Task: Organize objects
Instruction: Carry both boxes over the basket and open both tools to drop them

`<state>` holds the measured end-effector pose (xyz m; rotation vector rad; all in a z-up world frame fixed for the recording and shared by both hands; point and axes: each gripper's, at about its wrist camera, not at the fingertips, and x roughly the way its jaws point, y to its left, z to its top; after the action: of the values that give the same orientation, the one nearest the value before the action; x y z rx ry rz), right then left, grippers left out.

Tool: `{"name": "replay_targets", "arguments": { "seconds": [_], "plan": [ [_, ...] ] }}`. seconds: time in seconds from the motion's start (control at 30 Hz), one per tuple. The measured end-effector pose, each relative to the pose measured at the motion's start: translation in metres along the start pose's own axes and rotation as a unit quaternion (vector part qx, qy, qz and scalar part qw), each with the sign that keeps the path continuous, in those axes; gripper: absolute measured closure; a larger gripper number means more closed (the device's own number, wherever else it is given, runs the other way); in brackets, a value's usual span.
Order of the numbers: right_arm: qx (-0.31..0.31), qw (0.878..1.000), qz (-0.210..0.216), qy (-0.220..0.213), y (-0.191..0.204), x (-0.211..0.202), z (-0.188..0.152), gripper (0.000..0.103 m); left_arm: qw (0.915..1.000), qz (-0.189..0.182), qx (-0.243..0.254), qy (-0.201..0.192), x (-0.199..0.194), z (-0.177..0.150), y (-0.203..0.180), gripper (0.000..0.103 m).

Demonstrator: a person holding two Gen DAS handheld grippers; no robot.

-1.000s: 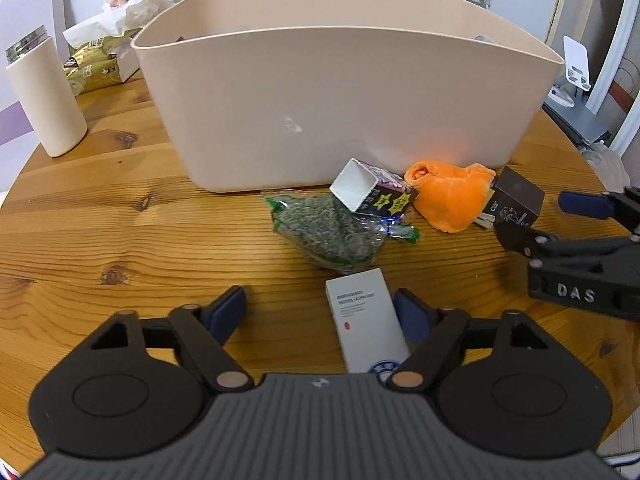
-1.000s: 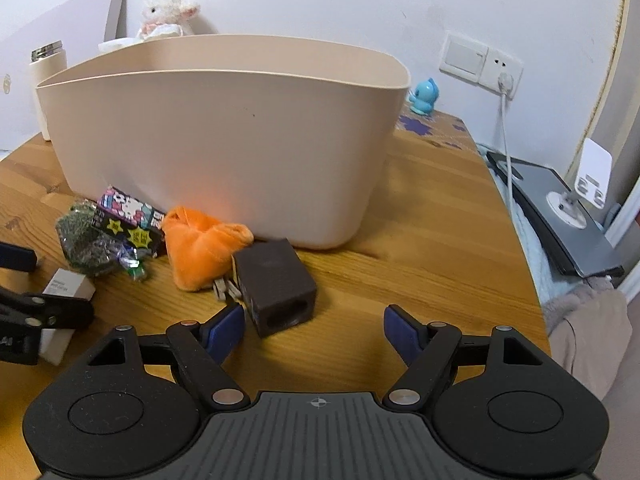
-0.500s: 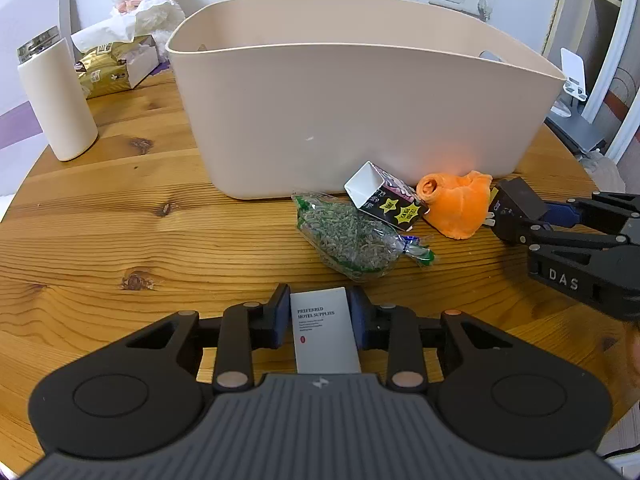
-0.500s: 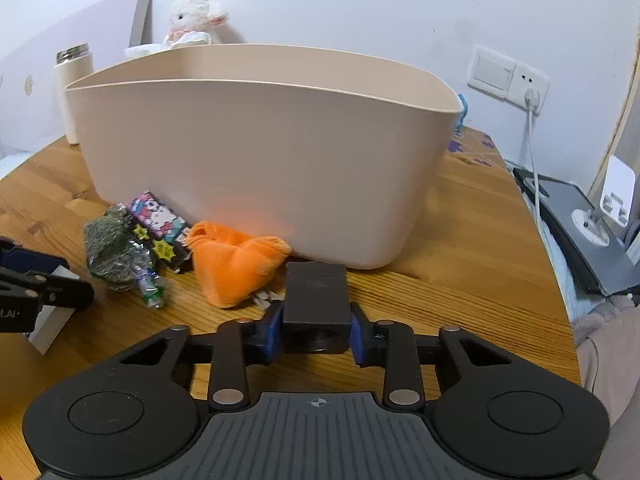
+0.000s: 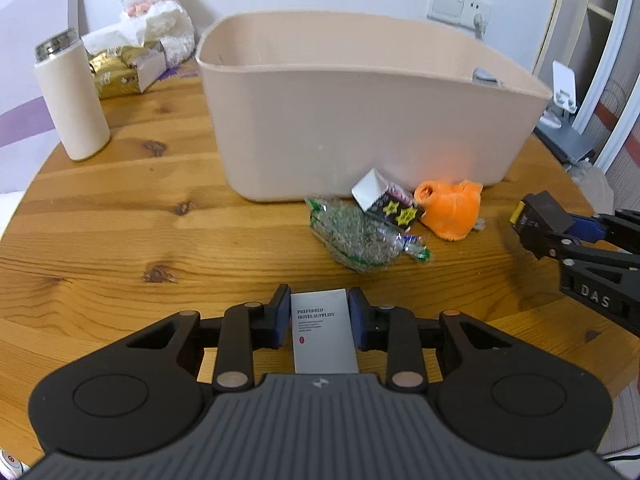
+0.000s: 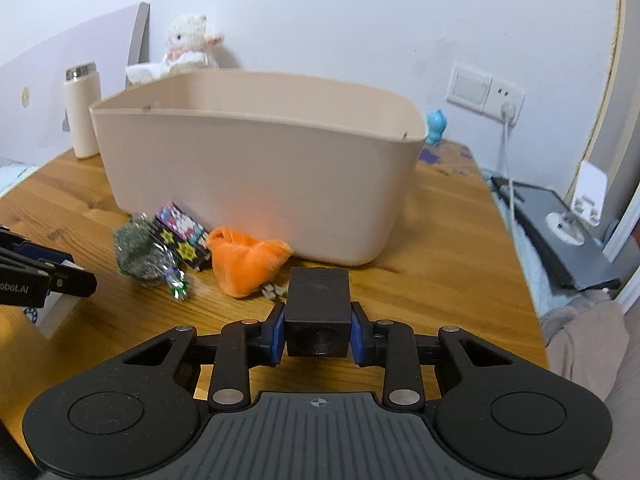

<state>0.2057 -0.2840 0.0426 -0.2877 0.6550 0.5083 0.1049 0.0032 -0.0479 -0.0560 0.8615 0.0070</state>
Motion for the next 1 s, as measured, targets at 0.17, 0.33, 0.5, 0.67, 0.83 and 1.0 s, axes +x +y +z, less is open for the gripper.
{"name": "replay_targets", "arguments": {
  "seconds": [0.17, 0.33, 0.5, 0.67, 0.83, 1.0],
  "plan": [
    [-0.001, 0.999, -0.004, -0.033, 0.003, -0.030, 0.009, 0.074, 0.9995, -0.002, 0.002, -0.031, -0.025, 0.010, 0.005, 0.070],
    [-0.001, 0.998, -0.010, -0.068, 0.005, -0.053, 0.025, 0.074, 0.9974, -0.003, 0.011, -0.071, -0.051, 0.026, 0.006, 0.070],
    [0.004, 0.995, -0.015, -0.099, 0.005, -0.067, 0.044, 0.074, 0.9945, 0.003, 0.018, -0.103, -0.067, 0.046, 0.006, 0.070],
    [0.004, 0.993, -0.023, -0.118, 0.004, -0.070, 0.067, 0.074, 0.9913, 0.011, 0.031, -0.127, -0.071, 0.071, 0.004, 0.070],
    [0.015, 0.991, -0.030, -0.127, -0.002, -0.063, 0.089, 0.074, 0.9878, 0.013, 0.048, -0.148, -0.068, 0.099, -0.006, 0.070],
    [0.024, 0.992, -0.034, -0.122, -0.003, -0.045, 0.107, 0.074, 0.9876, 0.018, 0.045, -0.149, -0.051, 0.127, -0.011, 0.070]
  ]
}}
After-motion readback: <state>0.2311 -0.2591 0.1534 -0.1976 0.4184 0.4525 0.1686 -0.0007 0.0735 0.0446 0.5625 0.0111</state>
